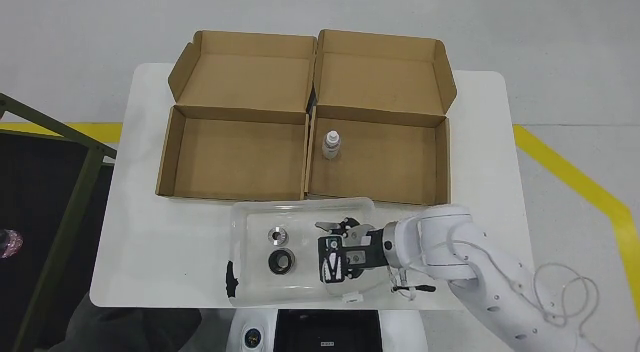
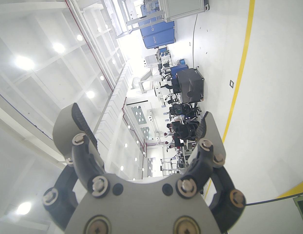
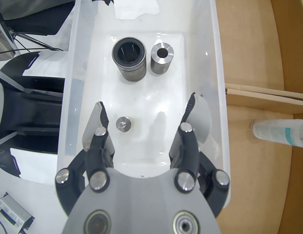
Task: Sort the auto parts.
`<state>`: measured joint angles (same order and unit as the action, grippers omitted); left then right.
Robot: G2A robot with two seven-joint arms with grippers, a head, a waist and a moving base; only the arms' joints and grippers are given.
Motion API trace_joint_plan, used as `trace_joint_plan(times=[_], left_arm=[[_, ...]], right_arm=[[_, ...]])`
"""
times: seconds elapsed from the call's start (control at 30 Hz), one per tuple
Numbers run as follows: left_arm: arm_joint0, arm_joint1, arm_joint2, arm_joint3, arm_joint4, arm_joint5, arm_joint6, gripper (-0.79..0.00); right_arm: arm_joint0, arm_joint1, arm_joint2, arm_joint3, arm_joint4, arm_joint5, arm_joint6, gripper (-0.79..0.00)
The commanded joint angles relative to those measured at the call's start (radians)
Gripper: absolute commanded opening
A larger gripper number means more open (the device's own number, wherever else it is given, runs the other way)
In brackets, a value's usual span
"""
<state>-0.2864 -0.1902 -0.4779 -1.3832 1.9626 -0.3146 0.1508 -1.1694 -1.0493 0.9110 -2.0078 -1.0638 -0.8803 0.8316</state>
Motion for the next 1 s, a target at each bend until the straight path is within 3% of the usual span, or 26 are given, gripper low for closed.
trace_joint_plan(times=[0.0,0.53,0.97], left_arm=[[0.000,0.000,0.000,0.000,0.000,0.000,0.000,0.000],[0.000,0.000,0.000,0.000,0.000,0.000,0.000,0.000],[0.000,0.000,0.000,0.000,0.000,0.000,0.000,0.000]], right_arm=[[0.000,0.002,-0.006,0.001,-0.001,0.002,0.017,-0.215],[0.028,0.005,-0.076,0.042,-0.011,0.031,0.095,-0.222],[0.068,-0.003,-0.137,0.110,-0.028,0.055,0.112,-0.317]])
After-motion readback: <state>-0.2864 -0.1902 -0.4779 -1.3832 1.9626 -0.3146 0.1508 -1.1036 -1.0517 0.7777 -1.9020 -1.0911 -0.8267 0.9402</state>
